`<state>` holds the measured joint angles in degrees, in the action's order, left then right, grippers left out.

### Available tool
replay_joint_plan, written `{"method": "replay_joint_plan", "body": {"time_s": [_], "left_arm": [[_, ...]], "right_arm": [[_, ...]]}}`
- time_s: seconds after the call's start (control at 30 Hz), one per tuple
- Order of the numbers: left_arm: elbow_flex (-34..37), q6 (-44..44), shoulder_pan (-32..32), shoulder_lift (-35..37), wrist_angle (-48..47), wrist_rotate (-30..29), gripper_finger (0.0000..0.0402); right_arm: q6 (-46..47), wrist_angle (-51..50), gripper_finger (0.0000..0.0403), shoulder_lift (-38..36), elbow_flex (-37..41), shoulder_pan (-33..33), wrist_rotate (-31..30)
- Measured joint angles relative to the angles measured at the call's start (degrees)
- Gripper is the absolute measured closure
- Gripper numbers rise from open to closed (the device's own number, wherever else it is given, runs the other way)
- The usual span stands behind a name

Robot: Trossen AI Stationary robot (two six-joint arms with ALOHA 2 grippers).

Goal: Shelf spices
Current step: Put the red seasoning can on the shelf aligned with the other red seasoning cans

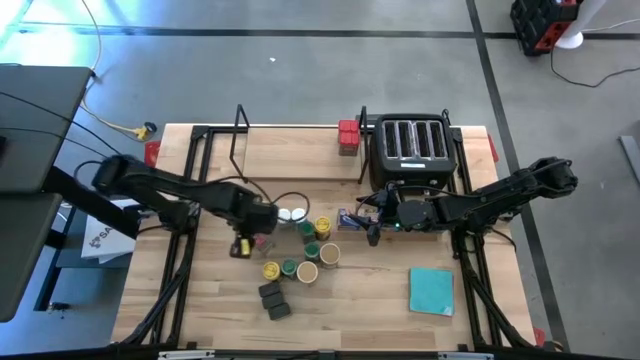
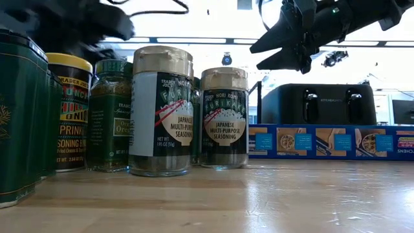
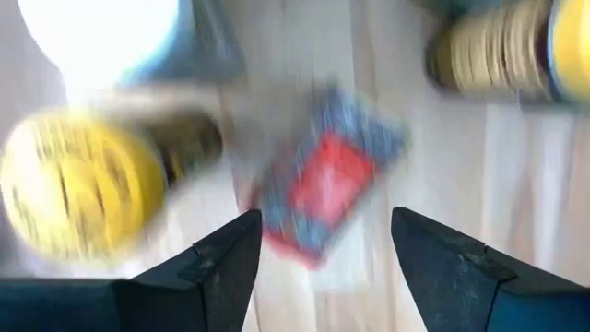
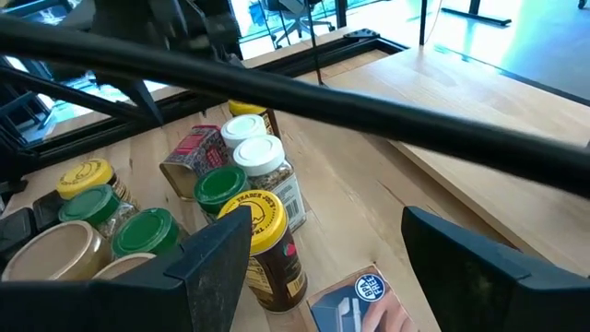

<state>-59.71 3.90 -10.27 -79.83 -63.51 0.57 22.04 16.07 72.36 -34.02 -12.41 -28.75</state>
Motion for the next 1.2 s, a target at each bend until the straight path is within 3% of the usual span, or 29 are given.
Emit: {"method": "replay_joint_plan", "body": {"time_s": [0.2,0.43,0.87,1.2], "left_arm": [[5.57,5.97,-3.21,7.49,-4.95,-1.92,0.0165],[18.60,3.29,-3.59,9.54,7.63,-4.20,0.0165],[17.34,1.42,-1.04,4.17,7.96,-3.64,0.0108],[13.58,-4.91,-3.02,3.67,9.82,-6.96,0.0102]], "right_arm": [[0.01,0.01,0.0128,0.00,0.00,0.01,0.00],[0.01,0.01,0.0128,0.00,0.00,0.01,0.00],[0.57,0.51,0.0128,0.00,-0.02,0.01,-0.01],[0.46,0.45,0.0128,0.00,-0.02,0.01,0.00]]}}
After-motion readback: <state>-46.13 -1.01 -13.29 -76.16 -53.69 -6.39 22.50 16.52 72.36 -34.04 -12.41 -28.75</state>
